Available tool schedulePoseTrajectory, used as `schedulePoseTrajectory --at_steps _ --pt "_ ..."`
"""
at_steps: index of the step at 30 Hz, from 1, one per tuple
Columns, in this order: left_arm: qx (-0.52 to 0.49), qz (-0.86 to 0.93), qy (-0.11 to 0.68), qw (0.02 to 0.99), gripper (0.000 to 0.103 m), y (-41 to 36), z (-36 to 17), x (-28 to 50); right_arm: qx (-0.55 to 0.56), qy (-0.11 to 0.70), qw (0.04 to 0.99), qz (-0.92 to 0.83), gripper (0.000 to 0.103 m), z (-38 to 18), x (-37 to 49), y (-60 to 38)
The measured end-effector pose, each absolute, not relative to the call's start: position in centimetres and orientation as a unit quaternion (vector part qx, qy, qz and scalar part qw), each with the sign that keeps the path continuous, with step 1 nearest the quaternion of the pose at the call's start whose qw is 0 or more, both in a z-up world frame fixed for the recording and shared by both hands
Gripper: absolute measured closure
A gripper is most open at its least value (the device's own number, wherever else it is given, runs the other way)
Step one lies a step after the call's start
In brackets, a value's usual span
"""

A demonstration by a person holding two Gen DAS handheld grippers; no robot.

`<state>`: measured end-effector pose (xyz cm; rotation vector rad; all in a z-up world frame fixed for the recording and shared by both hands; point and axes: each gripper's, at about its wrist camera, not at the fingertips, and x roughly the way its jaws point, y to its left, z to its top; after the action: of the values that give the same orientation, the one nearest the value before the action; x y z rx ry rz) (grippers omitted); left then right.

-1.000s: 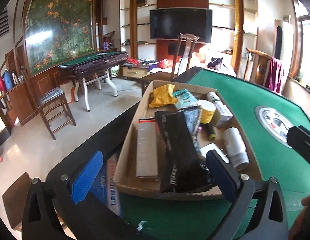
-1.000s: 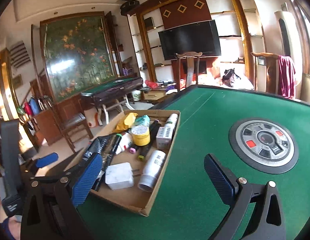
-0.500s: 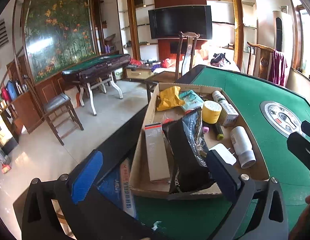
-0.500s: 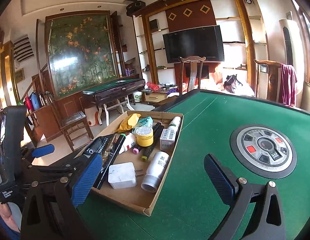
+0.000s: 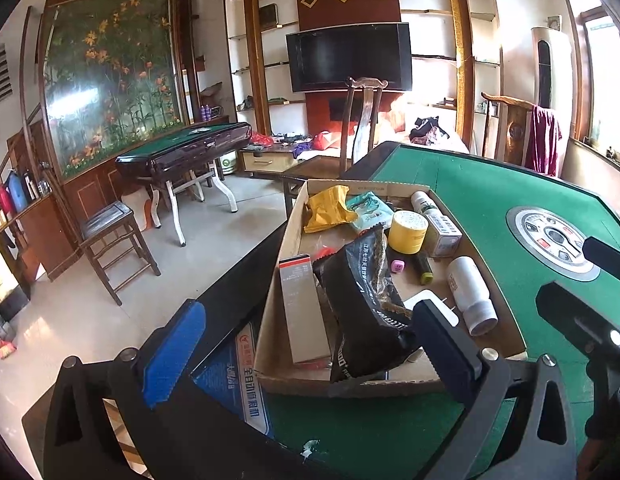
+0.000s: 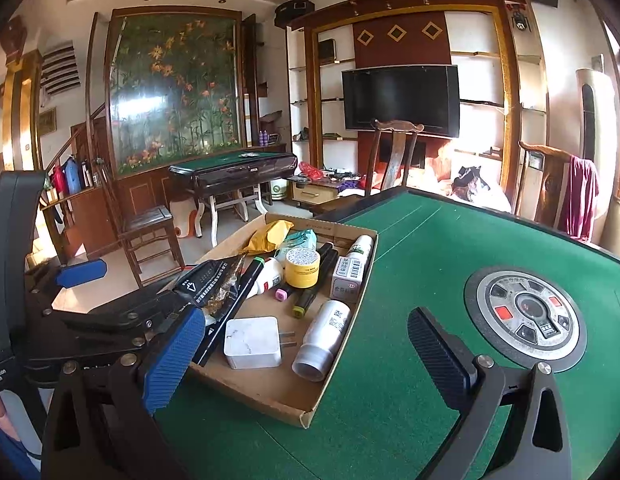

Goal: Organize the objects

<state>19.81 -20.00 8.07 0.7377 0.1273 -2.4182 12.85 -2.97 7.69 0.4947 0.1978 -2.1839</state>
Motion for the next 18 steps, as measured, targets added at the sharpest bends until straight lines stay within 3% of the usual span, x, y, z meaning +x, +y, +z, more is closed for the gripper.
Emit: schedulePoseTrajectory --at_steps 18 --pt "0.277 -0.913 0.042 0.296 0.000 -19.37 8.14 19.64 0.204 0.062 0.422 -0.881 0.000 7.91 12.40 -2.42"
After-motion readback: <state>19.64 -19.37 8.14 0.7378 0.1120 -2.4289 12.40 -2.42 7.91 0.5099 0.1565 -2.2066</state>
